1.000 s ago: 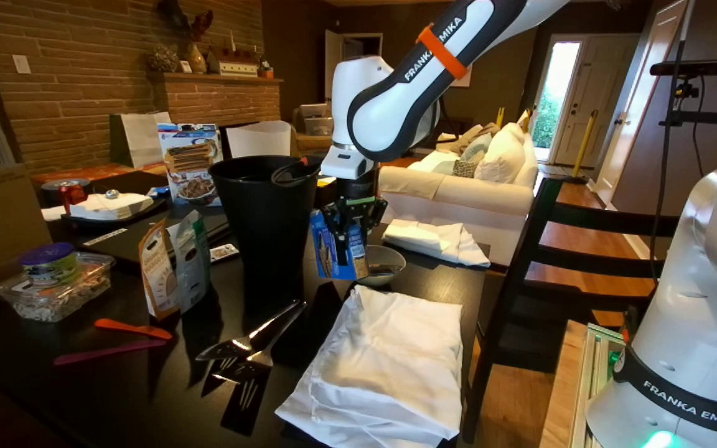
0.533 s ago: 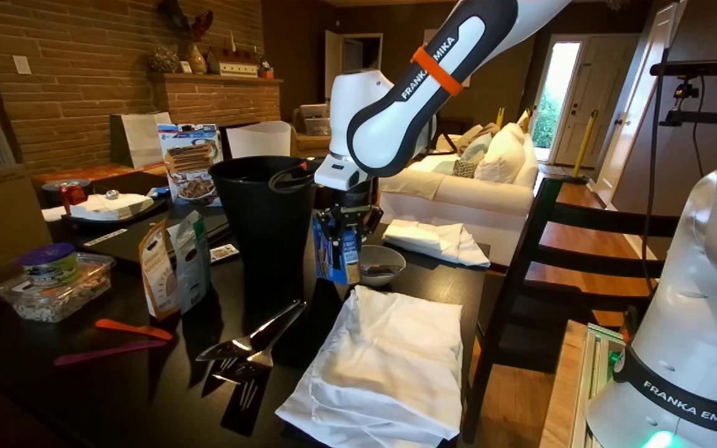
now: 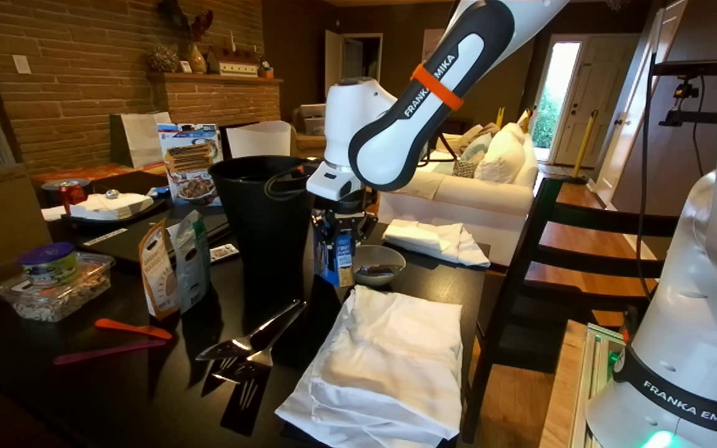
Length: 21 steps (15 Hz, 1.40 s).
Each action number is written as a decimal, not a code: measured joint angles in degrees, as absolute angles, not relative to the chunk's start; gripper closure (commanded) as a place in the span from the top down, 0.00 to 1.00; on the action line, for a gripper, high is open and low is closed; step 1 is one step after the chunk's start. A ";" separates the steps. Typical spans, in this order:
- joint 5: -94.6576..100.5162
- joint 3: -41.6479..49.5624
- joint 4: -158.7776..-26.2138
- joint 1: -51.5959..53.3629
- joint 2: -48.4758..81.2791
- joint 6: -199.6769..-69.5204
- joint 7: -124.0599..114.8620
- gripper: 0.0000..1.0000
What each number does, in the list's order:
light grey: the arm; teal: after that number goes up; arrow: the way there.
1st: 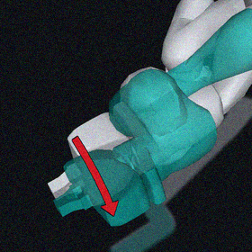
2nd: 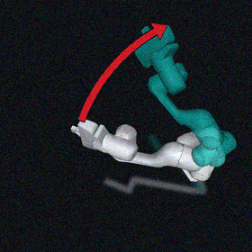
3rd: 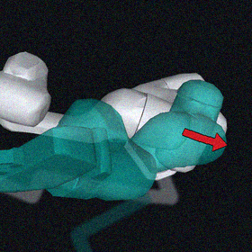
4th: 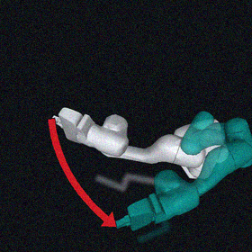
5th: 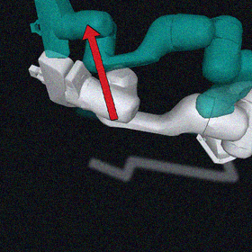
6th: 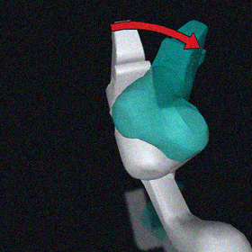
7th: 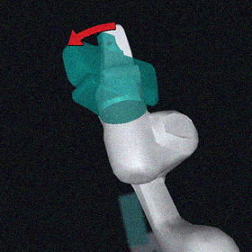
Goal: Pour the snack out of the blue box and into the bowl.
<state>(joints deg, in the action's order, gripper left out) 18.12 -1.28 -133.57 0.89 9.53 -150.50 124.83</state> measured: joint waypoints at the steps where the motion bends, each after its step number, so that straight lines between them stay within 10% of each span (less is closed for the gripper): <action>1: 19.18 -1.28 -133.57 0.95 9.87 -151.07 123.29 0.16; 4: 22.32 -1.26 -133.55 1.05 10.70 -152.31 119.05 0.16; 6: 24.56 -1.21 -133.44 1.11 11.24 -152.86 116.35 0.61; 13: 27.26 -1.11 -133.28 1.15 13.10 -153.18 111.60 0.99; 21: 27.12 -1.25 -133.16 1.14 13.46 -153.18 111.11 1.00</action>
